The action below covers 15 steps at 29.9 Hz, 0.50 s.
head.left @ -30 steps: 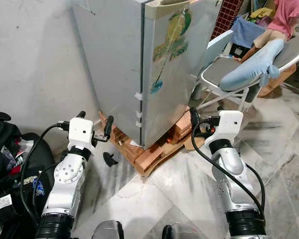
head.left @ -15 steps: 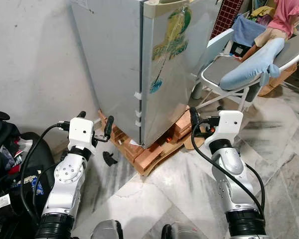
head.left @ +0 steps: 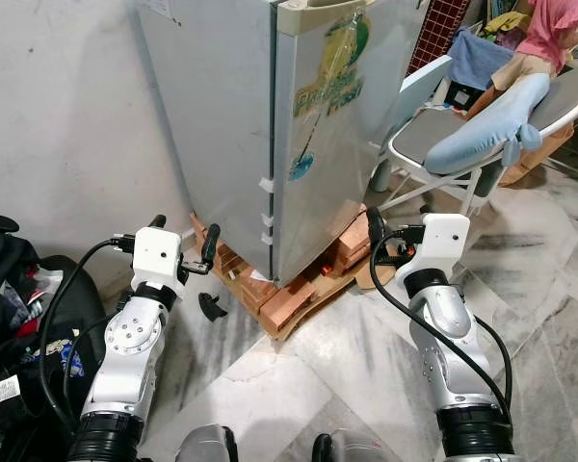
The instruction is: Restocking fridge
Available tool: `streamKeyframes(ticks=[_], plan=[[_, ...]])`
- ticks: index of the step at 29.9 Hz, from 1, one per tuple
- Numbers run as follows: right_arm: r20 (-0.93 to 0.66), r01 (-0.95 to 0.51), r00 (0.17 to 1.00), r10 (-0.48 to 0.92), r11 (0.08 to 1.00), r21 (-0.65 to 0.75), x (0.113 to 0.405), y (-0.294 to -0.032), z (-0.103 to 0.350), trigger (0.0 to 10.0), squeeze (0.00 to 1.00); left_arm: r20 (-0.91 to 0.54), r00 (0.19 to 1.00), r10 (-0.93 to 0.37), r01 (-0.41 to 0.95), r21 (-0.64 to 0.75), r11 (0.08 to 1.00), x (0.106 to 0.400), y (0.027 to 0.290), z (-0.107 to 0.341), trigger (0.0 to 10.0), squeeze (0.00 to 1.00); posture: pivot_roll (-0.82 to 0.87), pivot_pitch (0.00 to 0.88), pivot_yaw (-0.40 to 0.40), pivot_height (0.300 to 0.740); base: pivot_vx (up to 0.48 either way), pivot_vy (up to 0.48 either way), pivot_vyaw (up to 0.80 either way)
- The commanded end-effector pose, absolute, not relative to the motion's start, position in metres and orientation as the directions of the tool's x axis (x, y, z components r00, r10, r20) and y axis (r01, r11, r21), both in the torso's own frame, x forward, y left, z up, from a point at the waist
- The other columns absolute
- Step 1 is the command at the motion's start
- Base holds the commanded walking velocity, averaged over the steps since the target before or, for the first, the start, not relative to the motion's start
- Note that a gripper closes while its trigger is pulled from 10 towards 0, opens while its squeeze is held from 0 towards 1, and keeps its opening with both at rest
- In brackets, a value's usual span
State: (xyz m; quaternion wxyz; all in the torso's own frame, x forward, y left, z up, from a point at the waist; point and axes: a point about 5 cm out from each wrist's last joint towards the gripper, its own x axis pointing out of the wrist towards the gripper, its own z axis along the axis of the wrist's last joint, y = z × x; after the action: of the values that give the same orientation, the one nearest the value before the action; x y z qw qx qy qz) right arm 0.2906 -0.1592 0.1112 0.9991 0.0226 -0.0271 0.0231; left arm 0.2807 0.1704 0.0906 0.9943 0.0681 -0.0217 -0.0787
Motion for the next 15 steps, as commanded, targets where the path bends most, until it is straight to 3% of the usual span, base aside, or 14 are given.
streamKeyframes(ticks=[1, 15], plan=[[0.044, -0.038, 0.998, 0.036, 0.998, 0.044, 0.2905, -0.1619, 0.1105, 10.0, 0.0, 0.045, 0.985, -0.166, 0.158, 0.145, 0.977, 0.2813, 0.1695, 0.0932, 10.0, 0.0, 0.02, 0.062, -0.029, 0.74, 0.0, 0.0, 0.0], [0.044, -0.038, 0.998, 0.036, 0.998, 0.044, 0.2905, -0.1619, 0.1105, 10.0, 0.0, 0.045, 0.985, -0.166, 0.158, 0.145, 0.977, 0.2813, 0.1695, 0.0932, 10.0, 0.0, 0.02, 0.062, -0.029, 0.74, 0.0, 0.0, 0.0]])
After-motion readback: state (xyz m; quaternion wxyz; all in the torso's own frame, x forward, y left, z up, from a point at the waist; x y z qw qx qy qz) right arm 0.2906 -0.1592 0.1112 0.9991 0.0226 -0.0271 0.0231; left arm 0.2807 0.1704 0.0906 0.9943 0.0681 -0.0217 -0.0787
